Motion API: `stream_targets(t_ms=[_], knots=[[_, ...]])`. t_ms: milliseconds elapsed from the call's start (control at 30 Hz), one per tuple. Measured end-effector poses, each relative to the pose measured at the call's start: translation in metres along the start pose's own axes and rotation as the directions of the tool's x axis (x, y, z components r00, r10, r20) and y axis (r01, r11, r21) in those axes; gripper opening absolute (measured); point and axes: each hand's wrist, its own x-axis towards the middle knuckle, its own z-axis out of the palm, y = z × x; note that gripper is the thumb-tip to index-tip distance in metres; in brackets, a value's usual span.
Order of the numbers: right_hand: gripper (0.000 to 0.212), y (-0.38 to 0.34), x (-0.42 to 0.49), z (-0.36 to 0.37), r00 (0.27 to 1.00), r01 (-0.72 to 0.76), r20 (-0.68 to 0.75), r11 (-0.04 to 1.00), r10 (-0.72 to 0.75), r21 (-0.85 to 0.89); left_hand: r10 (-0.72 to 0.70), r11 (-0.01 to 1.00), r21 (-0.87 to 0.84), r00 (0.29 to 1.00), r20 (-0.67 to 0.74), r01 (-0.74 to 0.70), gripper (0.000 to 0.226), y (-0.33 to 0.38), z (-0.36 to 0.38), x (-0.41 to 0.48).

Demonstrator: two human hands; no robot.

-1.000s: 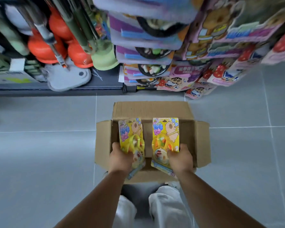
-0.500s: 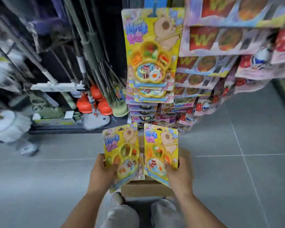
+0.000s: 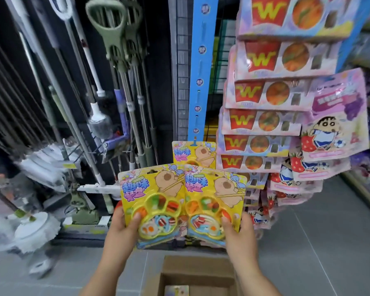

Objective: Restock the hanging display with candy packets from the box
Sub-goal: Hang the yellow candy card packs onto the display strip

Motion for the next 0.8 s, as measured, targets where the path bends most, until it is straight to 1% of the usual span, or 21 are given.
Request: stream_targets(t_ms=[67, 133, 267, 367, 500, 600, 667, 800], knots=[[0.015, -0.014, 0.015, -0.006, 0.999, 0.036, 0.017, 0.999, -0.036, 0.001, 0.032, 0.999, -0.036, 0.999, -0.001, -0.032, 0.014, 0.016, 0.003, 0.0], [0.021, -0.025, 0.028, -0.008, 0.998, 0.039, 0.04, 0.999, -0.039, -0.016, 0.047, 0.995, -0.091, 0.999, -0.003, -0.047, 0.014, 0.027, 0.008, 0.0], [0.03, -0.043, 0.053, -0.003, 0.996, 0.048, 0.084, 0.996, -0.042, -0.074, 0.034, 0.991, -0.132, 0.999, 0.024, -0.031, 0.016, 0.036, 0.015, 0.009], [0.02, -0.057, 0.071, 0.009, 0.995, 0.049, 0.092, 0.996, -0.042, -0.069, 0.033, 0.994, -0.106, 0.997, 0.068, -0.025, 0.019, 0.04, 0.015, 0.026], [0.02, -0.076, 0.092, 0.029, 0.997, 0.05, 0.056, 0.995, -0.045, -0.091, 0.019, 0.998, -0.065, 0.991, 0.129, -0.01, 0.021, 0.046, 0.01, 0.061], [0.031, -0.09, 0.103, 0.043, 1.0, 0.022, 0.008, 0.996, -0.022, -0.085, 0.027, 0.999, -0.025, 0.982, 0.184, -0.023, 0.016, 0.052, 0.005, 0.089], [0.034, -0.098, 0.111, 0.051, 1.0, 0.007, -0.025, 0.997, -0.009, -0.076, 0.046, 0.999, -0.024, 0.974, 0.222, -0.041, 0.012, 0.057, 0.003, 0.106], [0.025, -0.108, 0.12, 0.064, 0.996, 0.015, -0.084, 0.994, -0.024, -0.112, 0.068, 0.998, -0.018, 0.957, 0.283, -0.066, 0.018, 0.064, 0.004, 0.136]])
